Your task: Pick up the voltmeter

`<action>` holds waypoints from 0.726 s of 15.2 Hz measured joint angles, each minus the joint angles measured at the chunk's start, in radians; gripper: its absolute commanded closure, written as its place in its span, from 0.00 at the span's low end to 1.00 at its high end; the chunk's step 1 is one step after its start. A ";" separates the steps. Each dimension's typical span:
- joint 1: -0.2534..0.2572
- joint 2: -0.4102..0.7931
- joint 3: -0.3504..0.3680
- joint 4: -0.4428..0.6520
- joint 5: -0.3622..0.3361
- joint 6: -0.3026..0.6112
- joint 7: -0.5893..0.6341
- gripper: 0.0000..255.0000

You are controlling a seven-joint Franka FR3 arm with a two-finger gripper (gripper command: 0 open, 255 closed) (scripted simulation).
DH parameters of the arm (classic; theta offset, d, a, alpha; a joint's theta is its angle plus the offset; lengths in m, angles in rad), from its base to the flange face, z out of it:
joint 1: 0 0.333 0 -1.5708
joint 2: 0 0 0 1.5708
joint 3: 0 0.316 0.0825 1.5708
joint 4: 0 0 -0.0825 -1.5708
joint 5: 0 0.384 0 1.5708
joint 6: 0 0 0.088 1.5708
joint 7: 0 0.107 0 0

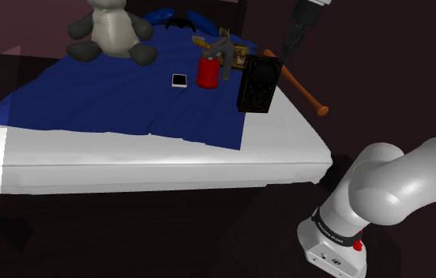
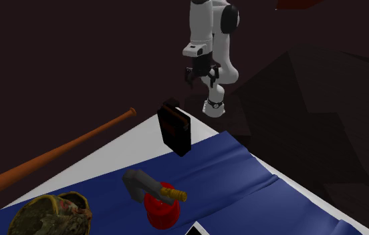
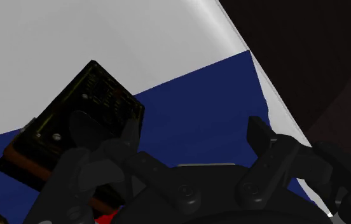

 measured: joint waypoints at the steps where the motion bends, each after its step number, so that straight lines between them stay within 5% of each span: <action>1: 0.005 0.031 -0.029 0.027 0.003 -0.008 -0.043 0.00; 7: 0.033 0.287 -0.216 0.259 0.070 -0.081 -0.333 0.00; 11: 0.017 0.514 -0.327 0.453 0.174 -0.153 -0.544 0.00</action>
